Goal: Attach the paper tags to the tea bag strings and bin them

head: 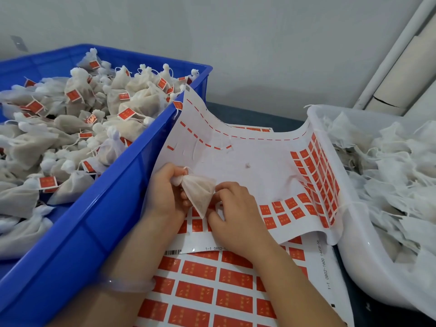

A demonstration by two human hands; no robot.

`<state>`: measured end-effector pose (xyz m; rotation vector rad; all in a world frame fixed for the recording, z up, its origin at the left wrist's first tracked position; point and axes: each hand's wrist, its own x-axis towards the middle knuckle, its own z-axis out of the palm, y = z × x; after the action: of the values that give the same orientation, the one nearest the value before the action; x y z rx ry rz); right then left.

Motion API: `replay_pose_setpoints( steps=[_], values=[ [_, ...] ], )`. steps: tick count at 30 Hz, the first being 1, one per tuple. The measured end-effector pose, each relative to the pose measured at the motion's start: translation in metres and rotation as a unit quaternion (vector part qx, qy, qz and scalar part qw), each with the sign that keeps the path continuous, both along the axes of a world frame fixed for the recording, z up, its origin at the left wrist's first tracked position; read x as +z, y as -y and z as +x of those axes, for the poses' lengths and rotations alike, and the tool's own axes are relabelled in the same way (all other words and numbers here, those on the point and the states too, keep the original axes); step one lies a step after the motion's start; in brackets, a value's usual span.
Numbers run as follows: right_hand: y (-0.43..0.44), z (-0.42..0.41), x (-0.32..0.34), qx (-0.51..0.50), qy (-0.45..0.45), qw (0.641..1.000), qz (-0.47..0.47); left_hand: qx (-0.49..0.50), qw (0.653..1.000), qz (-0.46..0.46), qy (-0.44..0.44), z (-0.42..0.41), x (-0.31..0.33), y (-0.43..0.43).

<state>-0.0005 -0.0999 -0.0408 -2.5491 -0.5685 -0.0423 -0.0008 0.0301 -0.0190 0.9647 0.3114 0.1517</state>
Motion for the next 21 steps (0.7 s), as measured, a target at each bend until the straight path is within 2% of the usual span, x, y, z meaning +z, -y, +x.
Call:
replay_pose_setpoints(
  steps=[21],
  values=[
    [0.0032,-0.0019,-0.0018,-0.022,0.004,0.999,0.033,-0.008,1.000,0.008,-0.004,0.0005,-0.0004,0.0017]
  ],
)
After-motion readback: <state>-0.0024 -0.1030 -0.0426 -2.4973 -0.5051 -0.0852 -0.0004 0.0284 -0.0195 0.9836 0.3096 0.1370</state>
